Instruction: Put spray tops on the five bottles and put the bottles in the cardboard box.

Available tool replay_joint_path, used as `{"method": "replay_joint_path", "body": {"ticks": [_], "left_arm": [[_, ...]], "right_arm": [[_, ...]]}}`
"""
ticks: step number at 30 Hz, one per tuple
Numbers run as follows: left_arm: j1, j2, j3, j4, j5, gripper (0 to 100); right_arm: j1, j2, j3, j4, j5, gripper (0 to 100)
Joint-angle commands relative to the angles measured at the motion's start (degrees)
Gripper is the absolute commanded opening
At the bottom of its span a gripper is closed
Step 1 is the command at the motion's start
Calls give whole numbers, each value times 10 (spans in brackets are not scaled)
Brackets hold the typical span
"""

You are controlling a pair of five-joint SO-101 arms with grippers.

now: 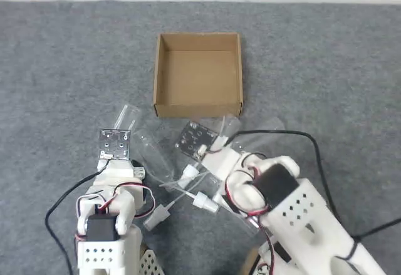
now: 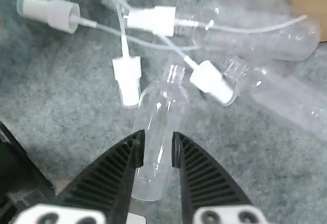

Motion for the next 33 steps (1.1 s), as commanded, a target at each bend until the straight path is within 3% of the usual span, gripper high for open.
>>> {"method": "replay_joint_path", "body": {"ticks": [1, 7, 13, 21, 33], "left_arm": [[2, -12, -7, 3, -4, 12], [2, -12, -7, 3, -4, 12], [2, -12, -7, 3, -4, 12], [2, -12, -7, 3, -4, 12], [2, -12, -7, 3, -4, 12]], "right_arm": [[-7, 43, -76, 0, -34, 75], [-7, 90, -120, 30, -56, 84], [-7, 117, -117, 36, -57, 206], [-59, 121, -101, 25, -99, 213], [-60, 122, -40, -28, -99, 214]]}}
